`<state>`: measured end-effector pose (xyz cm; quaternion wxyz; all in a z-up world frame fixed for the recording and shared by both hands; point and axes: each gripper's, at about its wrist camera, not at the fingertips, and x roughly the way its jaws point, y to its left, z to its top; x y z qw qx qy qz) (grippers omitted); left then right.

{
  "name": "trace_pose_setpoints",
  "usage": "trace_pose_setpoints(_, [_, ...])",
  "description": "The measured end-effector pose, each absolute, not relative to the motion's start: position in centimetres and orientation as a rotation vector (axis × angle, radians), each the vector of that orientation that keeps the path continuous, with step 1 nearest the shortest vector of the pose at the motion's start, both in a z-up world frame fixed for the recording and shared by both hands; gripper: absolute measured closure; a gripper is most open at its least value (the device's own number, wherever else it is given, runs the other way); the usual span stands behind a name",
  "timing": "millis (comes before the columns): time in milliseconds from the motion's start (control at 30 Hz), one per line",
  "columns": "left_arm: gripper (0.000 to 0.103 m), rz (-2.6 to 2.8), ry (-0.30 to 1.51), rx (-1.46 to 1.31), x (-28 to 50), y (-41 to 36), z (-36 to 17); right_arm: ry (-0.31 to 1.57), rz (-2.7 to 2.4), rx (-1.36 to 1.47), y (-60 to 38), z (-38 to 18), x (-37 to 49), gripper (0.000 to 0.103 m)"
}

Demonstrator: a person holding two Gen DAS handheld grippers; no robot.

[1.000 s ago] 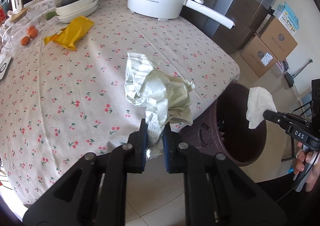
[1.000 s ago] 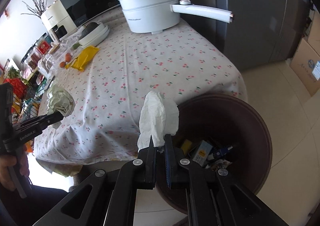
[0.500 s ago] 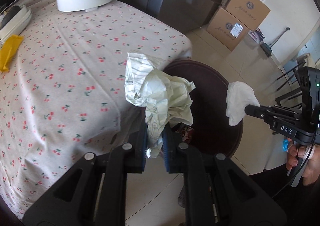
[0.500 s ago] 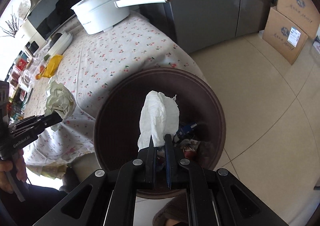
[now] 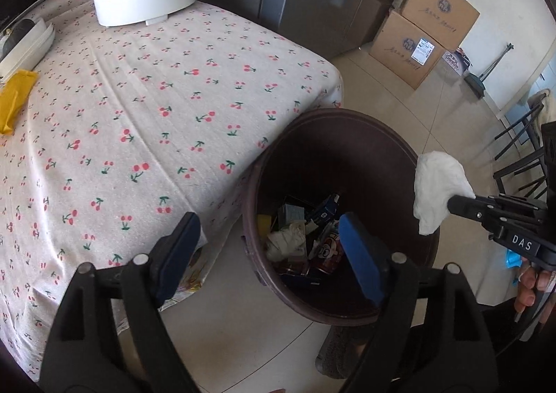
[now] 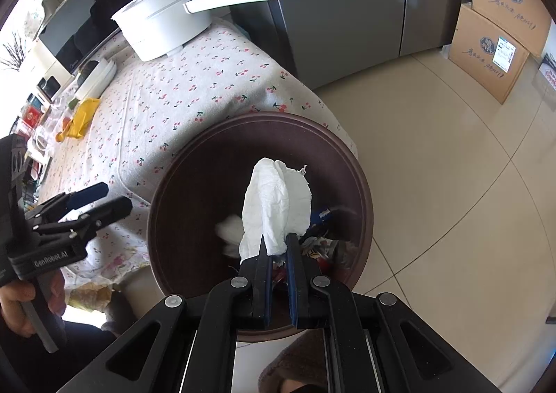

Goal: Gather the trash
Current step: 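Open both tools to drop the cloth and tissue into the bin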

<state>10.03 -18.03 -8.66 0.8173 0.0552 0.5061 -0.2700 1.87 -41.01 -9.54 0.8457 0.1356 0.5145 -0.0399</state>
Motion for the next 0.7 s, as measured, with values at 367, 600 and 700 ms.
trace_pose_setpoints(367, [0.019,-0.509,1.071,0.099,10.1,-15.4,-8.2,1.077,-0.117,0.296,-40.5,-9.2,2.5,0.049])
trace_pose_setpoints(600, [0.019,-0.46,1.074,0.067,10.5,-12.7,-7.8,1.074,-0.104,0.288,-39.1,-8.8,3.5,0.038])
trace_pose_setpoints(700, [0.019,-0.434,1.065,0.048,10.6,-11.2,-7.4,1.079,-0.092,0.279,-38.2,-8.7,4.1,0.035])
